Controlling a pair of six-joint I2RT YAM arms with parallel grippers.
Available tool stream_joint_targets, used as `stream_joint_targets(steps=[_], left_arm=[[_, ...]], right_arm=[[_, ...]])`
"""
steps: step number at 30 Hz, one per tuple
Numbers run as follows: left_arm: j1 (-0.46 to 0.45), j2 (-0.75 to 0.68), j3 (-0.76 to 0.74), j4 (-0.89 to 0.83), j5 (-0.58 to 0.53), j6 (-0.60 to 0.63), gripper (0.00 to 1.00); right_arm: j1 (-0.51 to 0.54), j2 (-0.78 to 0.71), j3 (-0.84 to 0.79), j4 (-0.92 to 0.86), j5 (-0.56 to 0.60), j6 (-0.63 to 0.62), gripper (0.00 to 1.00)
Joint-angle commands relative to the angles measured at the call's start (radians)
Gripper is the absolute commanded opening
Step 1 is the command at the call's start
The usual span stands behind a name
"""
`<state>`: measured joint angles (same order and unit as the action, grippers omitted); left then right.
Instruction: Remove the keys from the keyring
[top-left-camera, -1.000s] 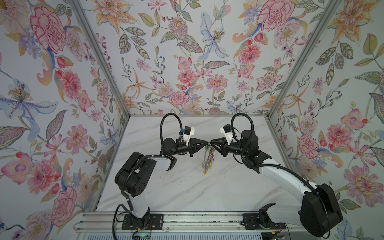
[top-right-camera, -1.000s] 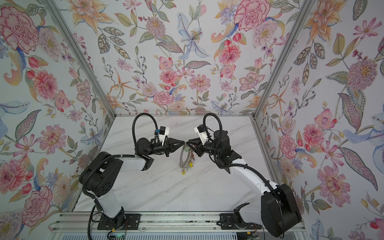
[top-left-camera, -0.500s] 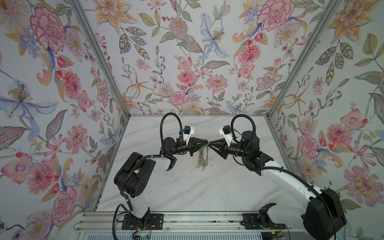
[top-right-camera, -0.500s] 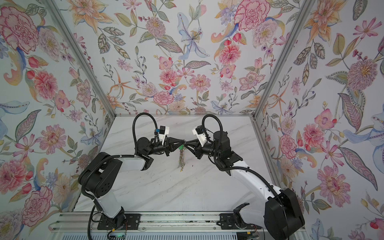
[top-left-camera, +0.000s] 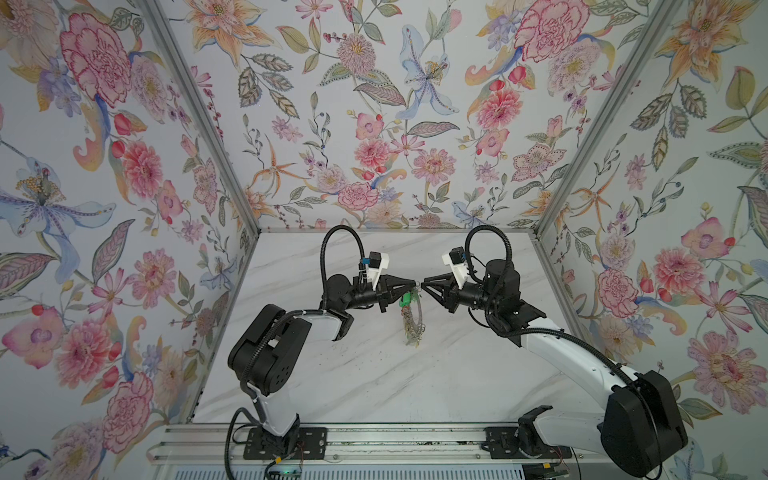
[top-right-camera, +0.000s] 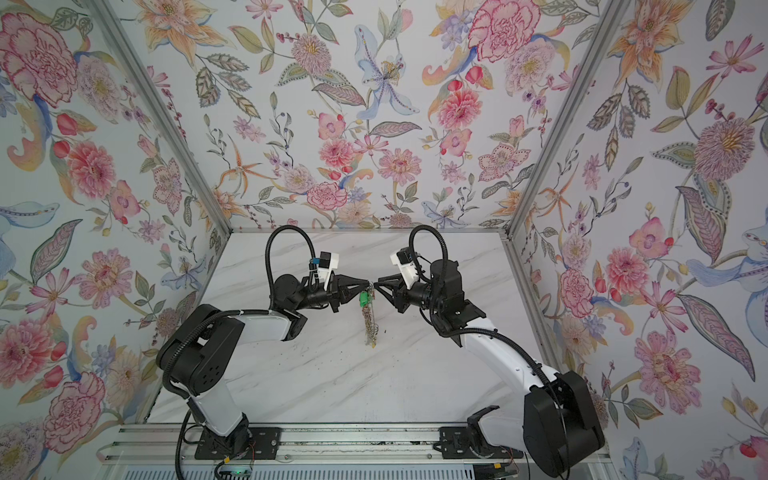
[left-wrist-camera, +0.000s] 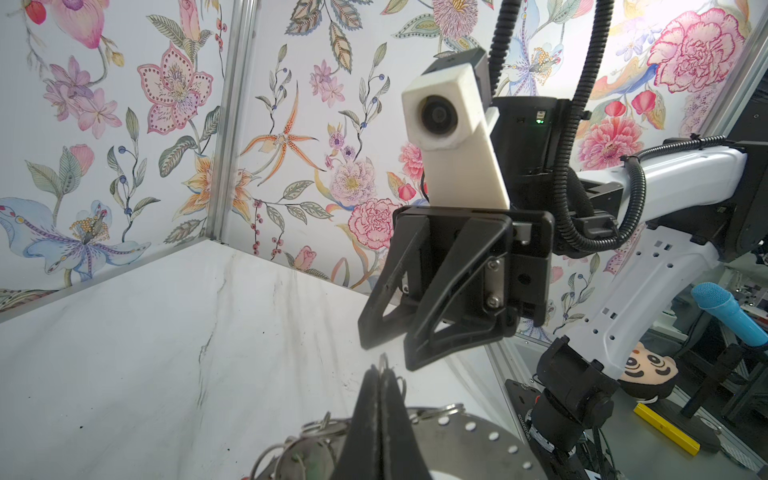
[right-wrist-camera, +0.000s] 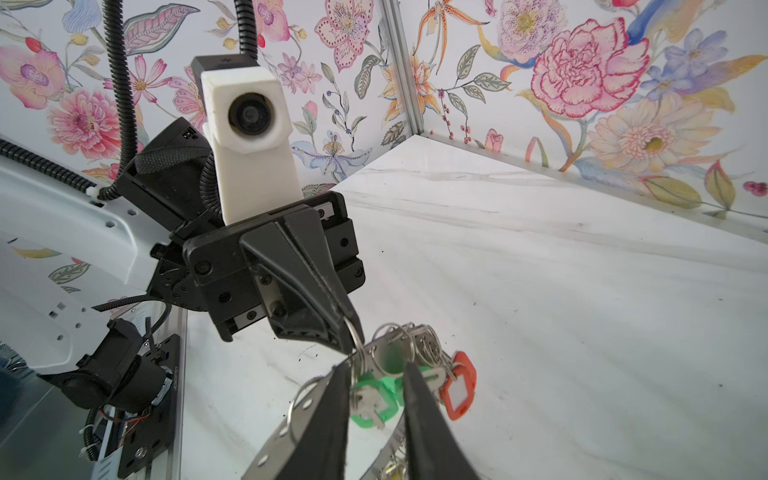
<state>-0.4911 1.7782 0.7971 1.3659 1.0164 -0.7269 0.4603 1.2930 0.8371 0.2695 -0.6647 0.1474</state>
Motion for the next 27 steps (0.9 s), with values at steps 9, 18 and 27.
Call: stream_joint_targets(steps=[9,18,27], left_arm=[[0.003,-0.014,0.039,0.104,0.014,-0.043,0.00],[0.002,-0.007,0.040,0.111,0.020,-0.052,0.00],[0.002,-0.007,0.047,0.122,0.021,-0.058,0.00]], right_arm=[[0.018,0.055,0.043,0.063,-0.051,0.020,0.24],[0.022,0.060,0.052,0.086,-0.073,0.030,0.19],[0.028,0.063,0.056,0.062,-0.083,0.015,0.03]])
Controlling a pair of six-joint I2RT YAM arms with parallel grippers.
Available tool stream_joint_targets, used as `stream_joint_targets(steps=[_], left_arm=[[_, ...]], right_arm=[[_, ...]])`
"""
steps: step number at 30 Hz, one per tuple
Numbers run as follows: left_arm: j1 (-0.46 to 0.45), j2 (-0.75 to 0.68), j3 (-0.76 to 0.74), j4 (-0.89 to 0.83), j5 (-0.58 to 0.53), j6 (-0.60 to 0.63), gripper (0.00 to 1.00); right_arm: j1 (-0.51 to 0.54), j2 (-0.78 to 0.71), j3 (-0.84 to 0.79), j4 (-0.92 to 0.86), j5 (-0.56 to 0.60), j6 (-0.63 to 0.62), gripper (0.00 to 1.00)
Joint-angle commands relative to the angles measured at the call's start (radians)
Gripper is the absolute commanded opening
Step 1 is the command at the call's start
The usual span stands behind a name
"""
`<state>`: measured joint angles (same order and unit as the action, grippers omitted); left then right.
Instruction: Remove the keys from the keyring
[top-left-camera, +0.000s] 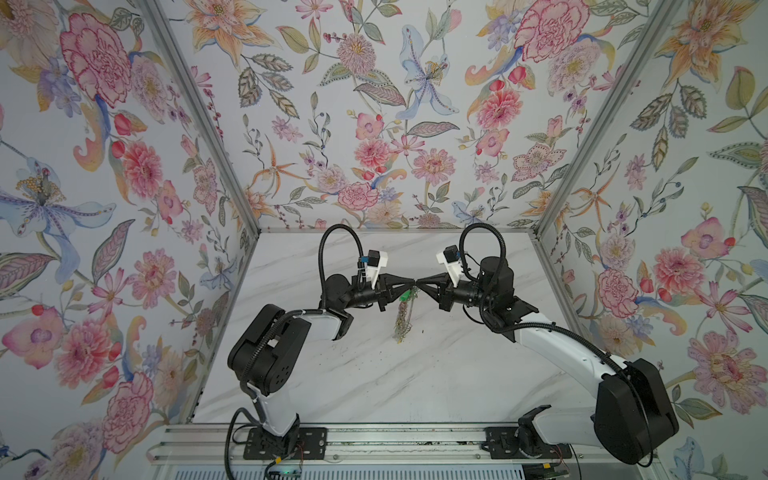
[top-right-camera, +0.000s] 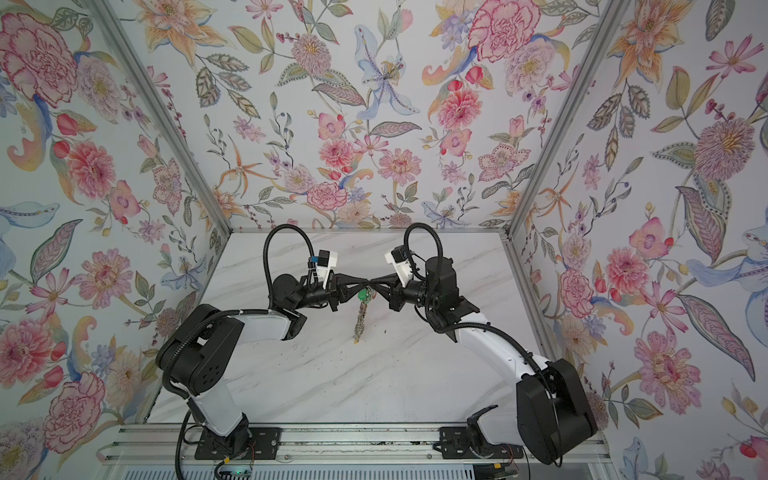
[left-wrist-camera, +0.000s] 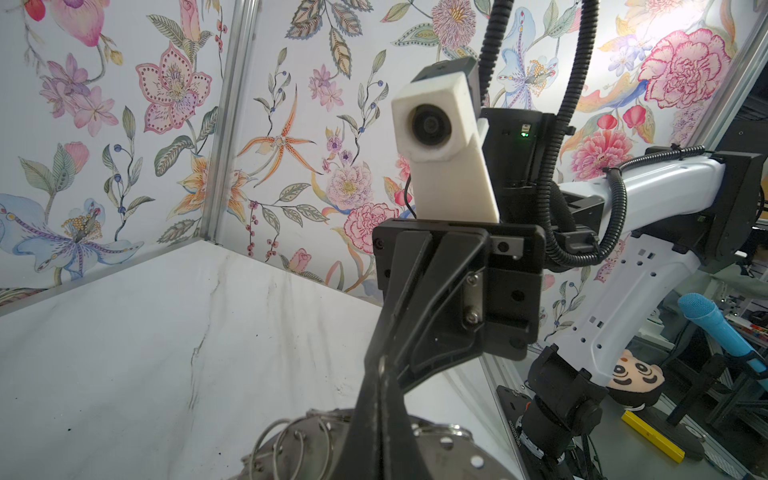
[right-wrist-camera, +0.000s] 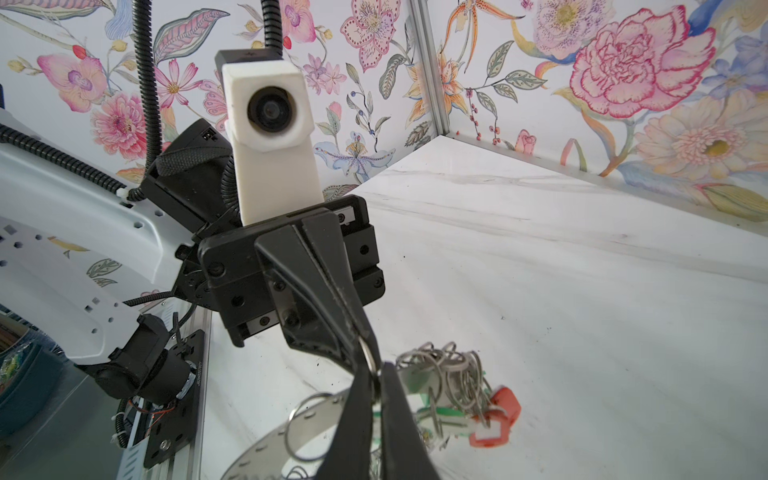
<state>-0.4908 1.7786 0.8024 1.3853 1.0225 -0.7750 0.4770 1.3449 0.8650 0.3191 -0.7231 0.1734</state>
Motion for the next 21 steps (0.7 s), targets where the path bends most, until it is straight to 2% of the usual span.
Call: stream_joint_targets(steps=[1,5,7,9,13,16,19,21], left_arm=[[0.001,-0.010,0.038,0.102,0.012,-0.009,0.00],[0.003,-0.010,0.041,0.070,0.010,0.013,0.00],[0.005,-0.018,0.037,0.047,0.008,0.029,0.16],[0.012,-0.036,0.035,-0.037,-0.002,0.091,0.25],[0.026,-0.105,0.057,-0.374,-0.030,0.309,0.36],[0.030,-0.162,0.099,-0.693,-0.083,0.528,0.38],[0.031,-0.193,0.186,-1.036,-0.137,0.738,0.38],[0.031,-0.204,0.223,-1.170,-0.139,0.832,0.38]], right_arm=[[0.011,0.012,0.029,0.012,-0.023,-0.010,0.01],[0.011,-0.006,0.026,-0.004,-0.002,-0.023,0.00],[0.009,-0.009,0.038,-0.033,0.012,-0.040,0.00],[0.009,-0.007,0.064,-0.094,0.025,-0.068,0.00],[0.011,0.001,0.120,-0.246,0.073,-0.165,0.00],[0.018,0.020,0.176,-0.392,0.110,-0.246,0.00],[0.029,0.026,0.204,-0.466,0.146,-0.298,0.00],[0.046,0.039,0.236,-0.526,0.183,-0.337,0.00]])
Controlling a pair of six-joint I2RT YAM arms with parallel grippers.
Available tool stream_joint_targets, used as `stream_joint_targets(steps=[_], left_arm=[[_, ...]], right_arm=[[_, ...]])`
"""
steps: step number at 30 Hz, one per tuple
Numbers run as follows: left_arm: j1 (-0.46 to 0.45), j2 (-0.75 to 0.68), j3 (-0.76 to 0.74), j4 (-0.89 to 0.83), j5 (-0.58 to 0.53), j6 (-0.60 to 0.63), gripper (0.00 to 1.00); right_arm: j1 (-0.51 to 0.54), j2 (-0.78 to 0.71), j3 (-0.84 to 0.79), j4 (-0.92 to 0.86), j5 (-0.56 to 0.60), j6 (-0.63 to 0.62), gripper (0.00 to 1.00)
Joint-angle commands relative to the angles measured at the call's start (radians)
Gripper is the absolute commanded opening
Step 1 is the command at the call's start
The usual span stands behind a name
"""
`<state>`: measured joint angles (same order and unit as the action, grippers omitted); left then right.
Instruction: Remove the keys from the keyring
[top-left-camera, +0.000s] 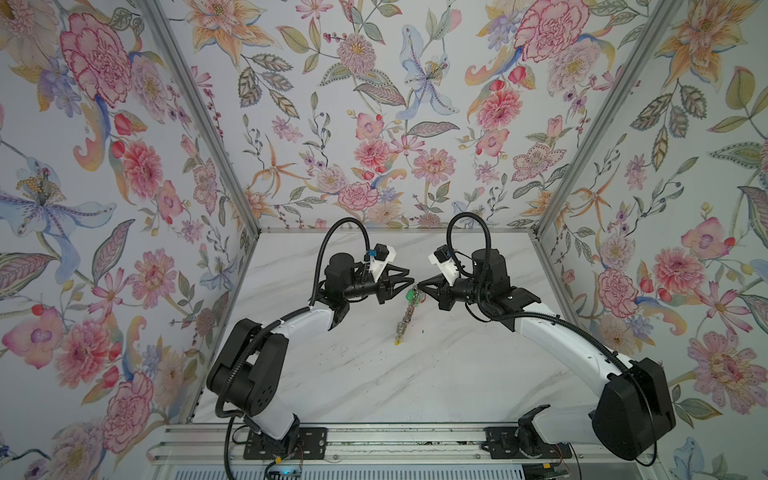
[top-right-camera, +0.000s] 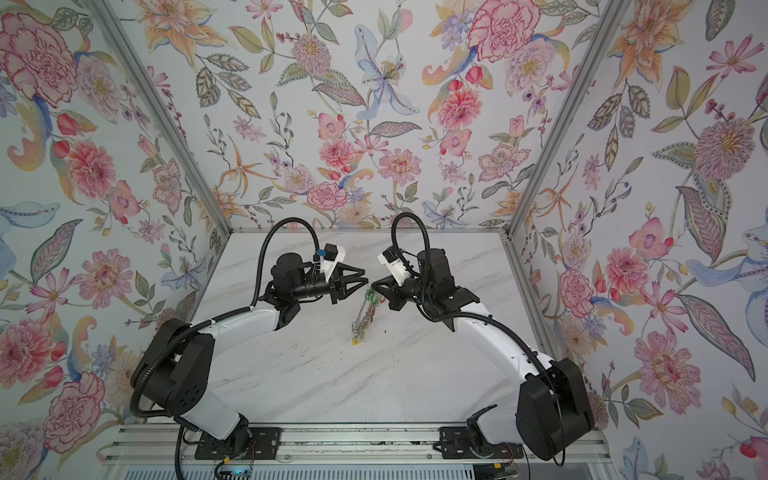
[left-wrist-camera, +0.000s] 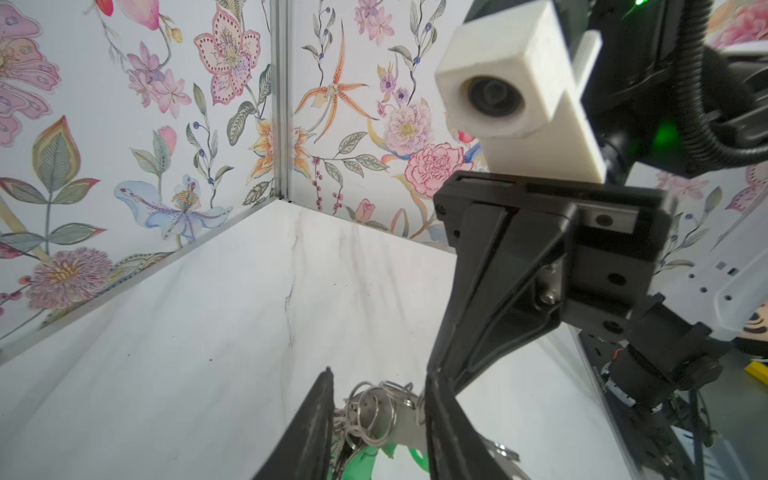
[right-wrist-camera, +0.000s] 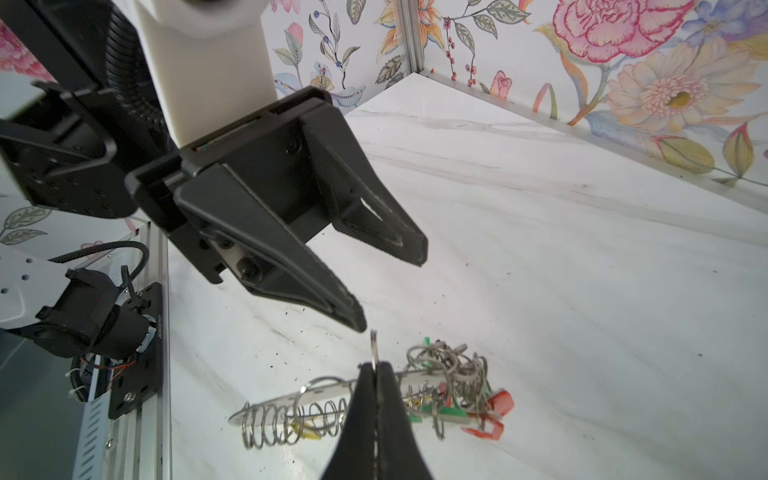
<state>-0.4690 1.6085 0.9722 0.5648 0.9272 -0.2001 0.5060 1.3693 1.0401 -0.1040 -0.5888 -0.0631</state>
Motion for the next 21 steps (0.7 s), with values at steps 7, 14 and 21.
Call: stream_joint_targets(steps=[7,14,21], left_arm=[[0.003,-0.026,0.166,-0.680,-0.011,0.532,0.39],[0.001,0.005,0.208,-0.783,0.047,0.626,0.38],[-0.023,0.036,0.235,-0.775,0.075,0.623,0.34]], right_arm=[[0.055,0.054,0.129,-0.200,0.120,-0.170,0.00],[0.067,0.066,0.139,-0.215,0.116,-0.181,0.00],[0.089,0.093,0.152,-0.223,0.094,-0.187,0.00]])
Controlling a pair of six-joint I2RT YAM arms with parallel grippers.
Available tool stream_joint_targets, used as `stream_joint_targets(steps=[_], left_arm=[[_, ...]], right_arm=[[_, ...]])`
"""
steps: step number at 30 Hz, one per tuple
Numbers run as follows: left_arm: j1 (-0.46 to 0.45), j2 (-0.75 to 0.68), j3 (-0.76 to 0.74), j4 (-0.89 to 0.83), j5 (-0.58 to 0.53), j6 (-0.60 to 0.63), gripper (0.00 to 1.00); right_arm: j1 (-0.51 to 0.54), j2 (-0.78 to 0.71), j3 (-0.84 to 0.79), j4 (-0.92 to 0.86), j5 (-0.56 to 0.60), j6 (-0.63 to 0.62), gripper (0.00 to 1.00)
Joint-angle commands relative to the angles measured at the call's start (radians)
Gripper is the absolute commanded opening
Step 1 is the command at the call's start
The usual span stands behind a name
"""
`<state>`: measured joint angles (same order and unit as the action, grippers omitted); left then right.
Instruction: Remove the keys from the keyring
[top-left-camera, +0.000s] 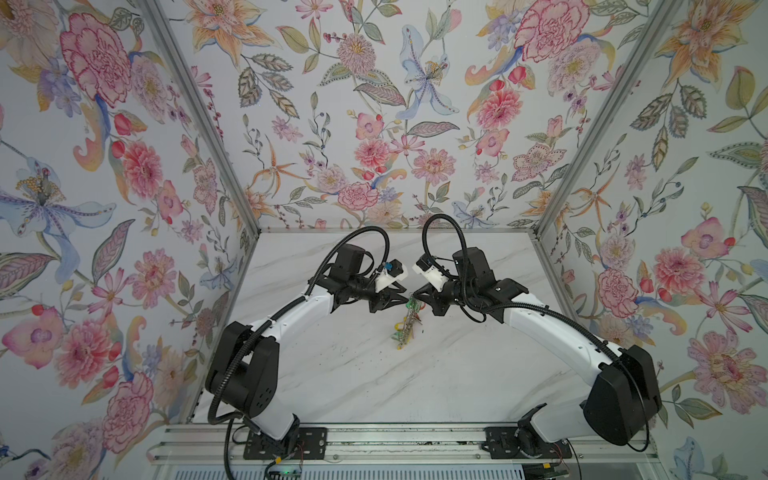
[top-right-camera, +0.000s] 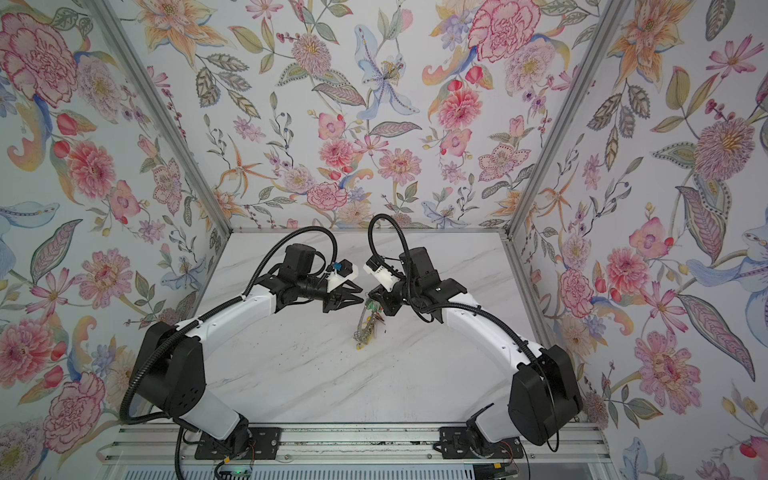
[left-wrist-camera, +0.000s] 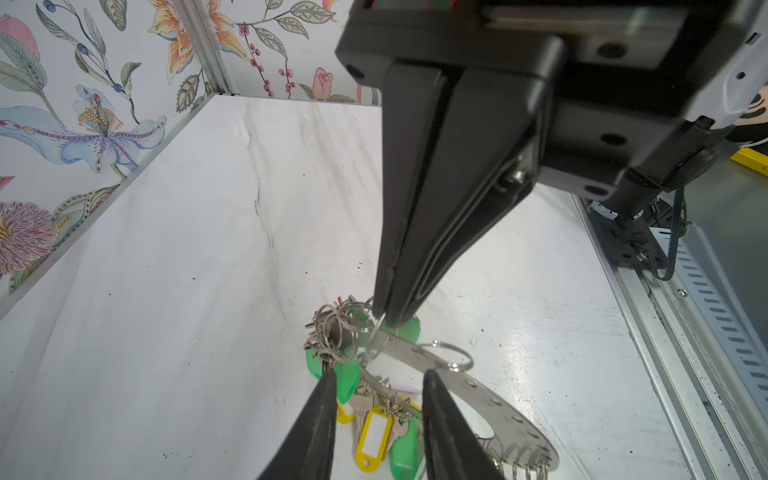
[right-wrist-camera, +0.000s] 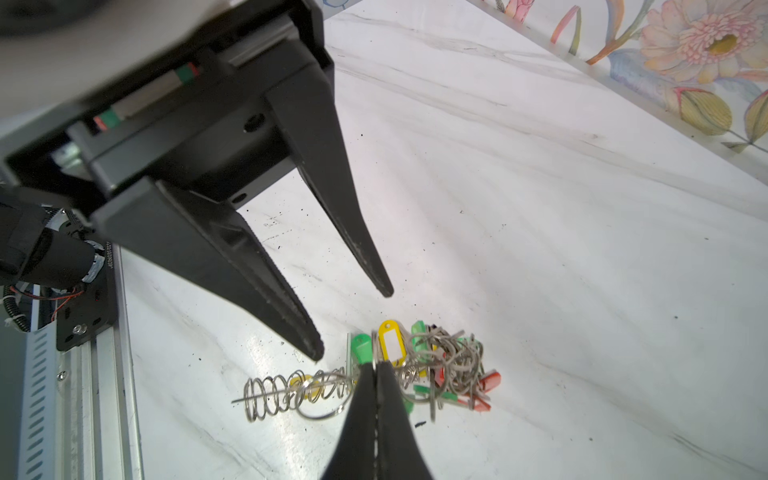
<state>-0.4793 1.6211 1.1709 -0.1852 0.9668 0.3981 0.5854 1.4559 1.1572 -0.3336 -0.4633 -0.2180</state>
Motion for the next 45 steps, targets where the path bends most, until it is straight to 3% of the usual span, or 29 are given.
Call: stream_joint_targets(steps=[1,15,38,45], left_arm=[[-0.016,0.026,0.042,-0.025,0.036,0.024,0.33],[-0.023,0.054,0.040,-0.042,0.055,0.029,0.22],[0.022,0.028,-0.017,0.053,0.075,-0.017,0.21],[0.022,0.025,-0.016,0.064,0.079,-0.028,0.09]], right_arm=[[0.012,0.010,0.037,0.006,-0.030,-0.032,0.00],[0.033,0.003,0.037,0.028,-0.028,-0.025,0.00],[0.017,-0.007,0.001,0.088,-0.060,-0.001,0.00],[0.024,0.006,0.011,0.076,-0.053,-0.006,0.00]])
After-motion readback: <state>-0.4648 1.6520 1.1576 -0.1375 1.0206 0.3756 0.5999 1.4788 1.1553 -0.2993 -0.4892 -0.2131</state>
